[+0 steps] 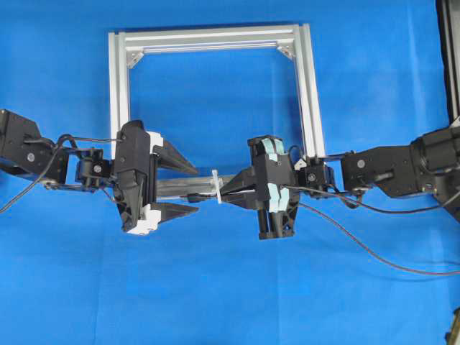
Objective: Insert the wire through the string loop located in the center.
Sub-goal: 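Close the left gripper on the USB plug beyond the loop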
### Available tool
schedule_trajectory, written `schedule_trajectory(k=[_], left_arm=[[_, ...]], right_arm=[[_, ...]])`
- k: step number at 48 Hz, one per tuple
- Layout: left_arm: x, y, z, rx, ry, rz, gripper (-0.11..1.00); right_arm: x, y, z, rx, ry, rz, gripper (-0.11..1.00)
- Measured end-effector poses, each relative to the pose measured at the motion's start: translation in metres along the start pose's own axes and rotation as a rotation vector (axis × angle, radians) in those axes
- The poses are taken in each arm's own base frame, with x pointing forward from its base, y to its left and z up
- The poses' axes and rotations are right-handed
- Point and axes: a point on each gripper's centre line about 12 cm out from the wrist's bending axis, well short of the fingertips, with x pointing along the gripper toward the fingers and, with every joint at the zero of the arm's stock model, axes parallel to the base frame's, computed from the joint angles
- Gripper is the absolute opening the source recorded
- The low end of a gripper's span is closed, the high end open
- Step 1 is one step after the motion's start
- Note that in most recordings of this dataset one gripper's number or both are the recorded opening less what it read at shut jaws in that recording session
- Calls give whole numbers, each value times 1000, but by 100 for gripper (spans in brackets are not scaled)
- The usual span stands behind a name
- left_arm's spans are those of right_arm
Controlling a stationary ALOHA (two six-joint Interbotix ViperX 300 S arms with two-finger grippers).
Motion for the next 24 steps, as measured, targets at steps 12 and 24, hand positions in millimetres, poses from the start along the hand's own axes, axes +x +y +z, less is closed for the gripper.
schedule_trajectory(k=[12, 24], left_arm=[[0, 0, -1, 2, 2, 0, 91], [0, 0, -2, 0, 14, 2, 91]], right_arm=[[0, 0, 0, 0, 0, 0, -2], [0, 0, 0, 0, 0, 0, -2]])
